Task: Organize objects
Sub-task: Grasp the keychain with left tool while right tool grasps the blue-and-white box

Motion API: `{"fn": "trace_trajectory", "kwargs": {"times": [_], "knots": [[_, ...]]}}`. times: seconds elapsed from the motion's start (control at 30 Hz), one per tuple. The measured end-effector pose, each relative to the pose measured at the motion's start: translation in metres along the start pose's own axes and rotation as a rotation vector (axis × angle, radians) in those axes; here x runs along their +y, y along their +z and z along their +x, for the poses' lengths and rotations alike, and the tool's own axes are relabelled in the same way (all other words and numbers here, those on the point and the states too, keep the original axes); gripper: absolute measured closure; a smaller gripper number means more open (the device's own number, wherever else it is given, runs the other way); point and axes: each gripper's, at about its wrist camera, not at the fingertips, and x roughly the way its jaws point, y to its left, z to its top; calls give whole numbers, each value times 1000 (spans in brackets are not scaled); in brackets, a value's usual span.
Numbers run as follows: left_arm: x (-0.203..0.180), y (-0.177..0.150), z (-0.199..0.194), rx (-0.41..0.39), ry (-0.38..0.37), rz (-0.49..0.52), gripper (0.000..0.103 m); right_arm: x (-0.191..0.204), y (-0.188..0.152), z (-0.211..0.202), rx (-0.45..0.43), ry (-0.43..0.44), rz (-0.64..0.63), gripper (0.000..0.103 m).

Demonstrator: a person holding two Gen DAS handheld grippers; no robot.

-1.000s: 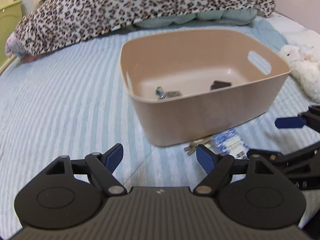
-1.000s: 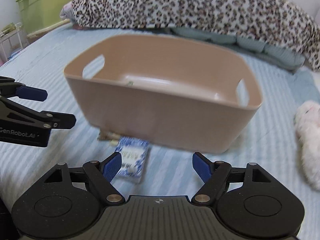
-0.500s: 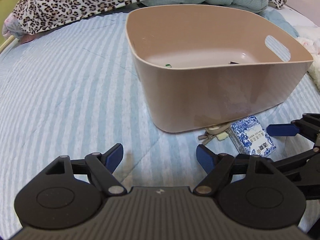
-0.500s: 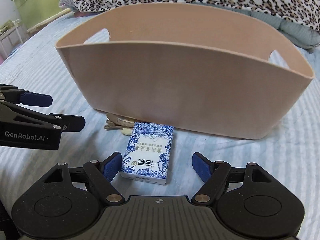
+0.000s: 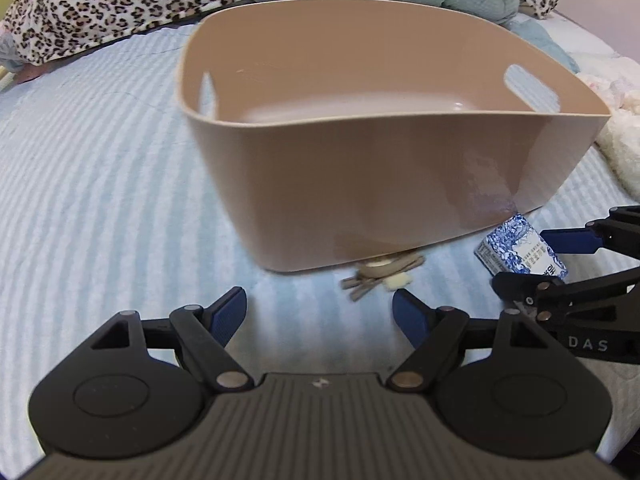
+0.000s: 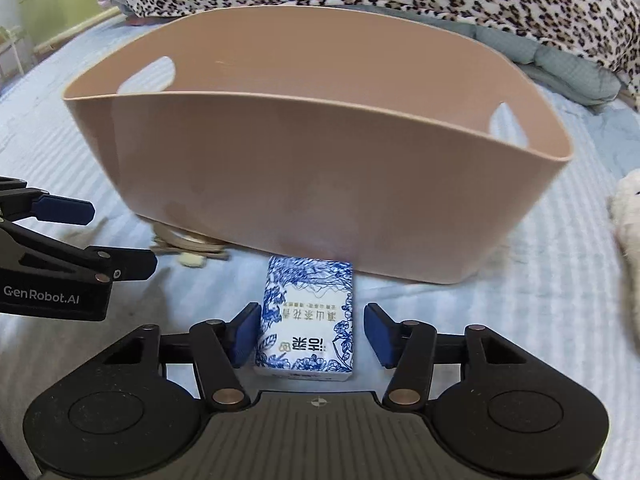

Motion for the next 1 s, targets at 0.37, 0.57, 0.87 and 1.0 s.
{"fn": "trace_trajectory", "kwargs": {"times": [0.37,0.57,0.87,1.0], "knots": [[-18,1,22,-41,-1,-34,23,-31,-15,-5,3,-15,3,42],[-21,-2,20,-67,3,-40,54,-29,-21,1,-35,5,5,41],[-29,-11,8,-57,-12,-5,59,-26,-22,-5,-48,40,11,60],[-32,-14,3,-59,-23,3,59,-18,-27,-8,-49,49,-11,60]]}}
